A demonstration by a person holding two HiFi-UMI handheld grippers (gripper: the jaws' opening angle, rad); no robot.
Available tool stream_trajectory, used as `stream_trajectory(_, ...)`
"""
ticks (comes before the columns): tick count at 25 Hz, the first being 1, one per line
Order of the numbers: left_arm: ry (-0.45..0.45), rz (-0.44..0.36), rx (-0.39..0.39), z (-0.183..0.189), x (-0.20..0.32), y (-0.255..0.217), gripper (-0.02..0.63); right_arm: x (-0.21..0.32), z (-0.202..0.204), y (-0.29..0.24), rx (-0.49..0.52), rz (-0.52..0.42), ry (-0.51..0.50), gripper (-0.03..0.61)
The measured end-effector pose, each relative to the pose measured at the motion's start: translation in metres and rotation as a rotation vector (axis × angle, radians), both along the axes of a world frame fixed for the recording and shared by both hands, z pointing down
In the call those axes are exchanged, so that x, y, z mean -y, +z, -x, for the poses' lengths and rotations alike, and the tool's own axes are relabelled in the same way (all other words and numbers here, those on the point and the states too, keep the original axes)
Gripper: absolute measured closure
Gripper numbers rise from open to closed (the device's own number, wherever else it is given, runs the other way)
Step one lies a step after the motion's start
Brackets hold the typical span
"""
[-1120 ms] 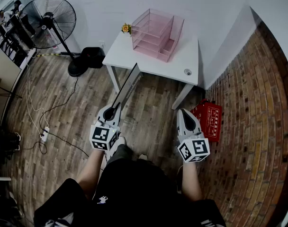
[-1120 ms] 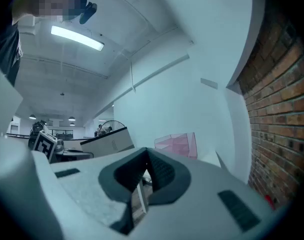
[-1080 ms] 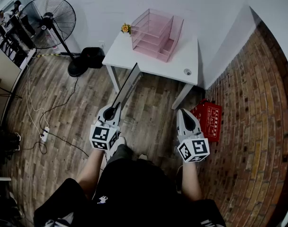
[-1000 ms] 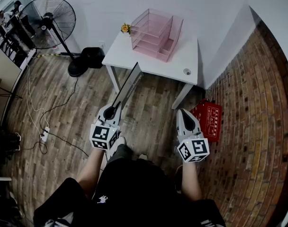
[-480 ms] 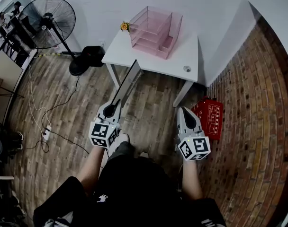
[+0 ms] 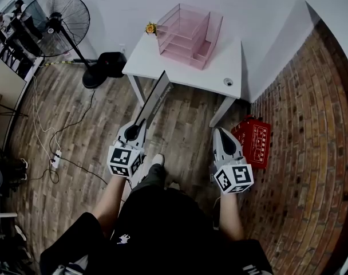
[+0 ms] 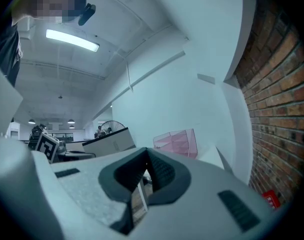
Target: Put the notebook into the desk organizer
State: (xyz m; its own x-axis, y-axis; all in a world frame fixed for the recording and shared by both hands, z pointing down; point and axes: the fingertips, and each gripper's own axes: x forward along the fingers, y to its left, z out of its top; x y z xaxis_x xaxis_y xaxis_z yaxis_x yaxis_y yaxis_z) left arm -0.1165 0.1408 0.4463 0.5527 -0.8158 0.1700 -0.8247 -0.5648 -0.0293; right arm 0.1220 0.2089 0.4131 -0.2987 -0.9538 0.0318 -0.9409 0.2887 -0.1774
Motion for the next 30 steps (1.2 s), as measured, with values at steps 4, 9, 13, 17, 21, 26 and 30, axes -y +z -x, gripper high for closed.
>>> stream_trajectory(4, 0.023, 0.008, -0.003, -0.006, 0.018, 0.002, 0.603, 0.017, 0.002, 0.000, -0.011, 0.009, 0.007, 0.577)
stream_trajectory(9, 0.033, 0.039, -0.030, -0.007, 0.047, 0.008, 0.603, 0.046, 0.006, 0.000, -0.021, 0.023, 0.011, 0.577)
stream_trajectory(13, 0.038, 0.045, -0.038, -0.003, 0.077, 0.010, 0.603, 0.076, 0.012, -0.002, -0.032, 0.033, 0.010, 0.577)
stream_trajectory(17, 0.049, 0.048, -0.040, 0.000, 0.108, 0.009, 0.603, 0.107, 0.019, -0.006, -0.040, 0.036, 0.011, 0.577)
stream_trajectory(21, 0.055, 0.045, -0.048, 0.010, 0.141, 0.009, 0.603, 0.136, 0.030, -0.006, -0.051, 0.043, 0.012, 0.577)
stream_trajectory(26, 0.075, 0.056, -0.073, 0.016, 0.180, 0.007, 0.603, 0.168, 0.040, -0.007, -0.069, 0.055, 0.030, 0.577)
stream_trajectory(30, 0.109, 0.095, -0.103, 0.019, 0.206, 0.019, 0.603, 0.194, 0.044, -0.002, -0.084, 0.072, 0.052, 0.577)
